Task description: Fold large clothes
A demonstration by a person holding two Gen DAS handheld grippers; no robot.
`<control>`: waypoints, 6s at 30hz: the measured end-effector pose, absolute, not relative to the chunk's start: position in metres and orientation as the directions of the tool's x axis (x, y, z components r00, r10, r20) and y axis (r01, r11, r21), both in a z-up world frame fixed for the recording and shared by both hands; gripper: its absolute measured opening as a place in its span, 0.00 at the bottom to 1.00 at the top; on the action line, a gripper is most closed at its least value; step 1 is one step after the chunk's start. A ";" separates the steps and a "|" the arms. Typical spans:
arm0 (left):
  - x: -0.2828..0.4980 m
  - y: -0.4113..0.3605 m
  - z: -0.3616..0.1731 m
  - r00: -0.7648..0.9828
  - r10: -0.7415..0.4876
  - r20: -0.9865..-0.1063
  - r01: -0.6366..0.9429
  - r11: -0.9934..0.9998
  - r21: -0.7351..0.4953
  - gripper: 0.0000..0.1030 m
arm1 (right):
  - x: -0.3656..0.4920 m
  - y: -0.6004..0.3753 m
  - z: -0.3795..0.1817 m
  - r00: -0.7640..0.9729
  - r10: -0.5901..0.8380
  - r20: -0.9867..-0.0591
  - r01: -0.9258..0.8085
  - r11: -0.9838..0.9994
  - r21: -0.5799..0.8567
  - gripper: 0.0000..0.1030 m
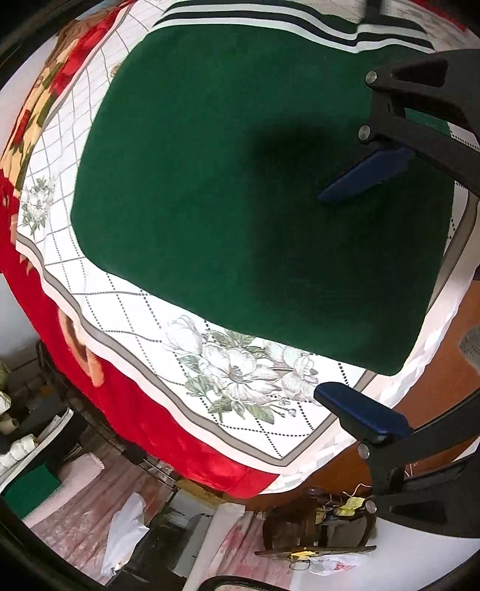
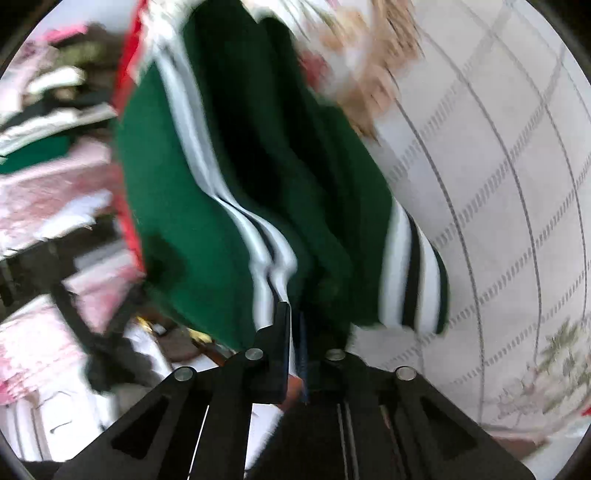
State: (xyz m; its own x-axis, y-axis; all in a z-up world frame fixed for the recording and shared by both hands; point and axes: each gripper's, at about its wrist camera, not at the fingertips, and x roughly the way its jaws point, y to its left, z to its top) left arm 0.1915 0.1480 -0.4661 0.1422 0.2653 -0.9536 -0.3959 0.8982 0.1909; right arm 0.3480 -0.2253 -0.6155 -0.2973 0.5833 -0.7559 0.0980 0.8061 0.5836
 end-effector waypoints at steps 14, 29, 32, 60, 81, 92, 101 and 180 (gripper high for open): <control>0.207 0.150 -0.473 0.135 0.234 -0.963 -0.375 0.911 0.169 0.96 | 0.409 -0.184 -0.635 -0.104 0.597 -0.796 0.049 0.802 0.595 0.03; 0.215 0.145 -0.458 0.174 0.191 -0.966 -0.353 0.928 0.120 0.96 | 0.447 -0.220 -0.629 -0.012 0.499 -0.867 0.164 0.856 0.490 0.04; 0.214 0.146 -0.457 0.208 0.193 -0.959 -0.359 0.927 0.109 0.96 | 0.433 -0.241 -0.613 -0.042 0.514 -0.857 0.159 0.850 0.502 0.35; 0.257 0.120 -0.518 0.149 0.055 -0.987 -0.257 0.966 0.015 1.00 | 0.303 -0.278 -0.638 -0.026 0.549 -0.835 0.167 0.826 0.538 0.64; 0.250 0.119 -0.504 0.139 0.059 -0.989 -0.324 0.946 0.010 1.00 | 0.298 -0.237 -0.633 -0.048 0.631 -0.774 0.183 0.767 0.615 0.03; 0.254 0.119 -0.489 0.122 0.021 -0.992 -0.313 0.950 -0.018 1.00 | 0.298 -0.257 -0.644 -0.116 0.472 -0.874 0.262 0.863 0.431 0.02; 0.323 0.173 -0.473 0.214 0.187 -0.959 -0.365 0.926 0.099 1.00 | 0.363 -0.234 -0.573 0.010 0.454 -0.891 0.087 0.887 0.453 0.40; 0.284 0.187 -0.543 0.226 -0.446 -0.866 -0.197 0.850 -0.489 0.99 | 0.358 -0.255 -0.681 -0.315 0.788 -0.529 0.118 0.586 0.802 0.67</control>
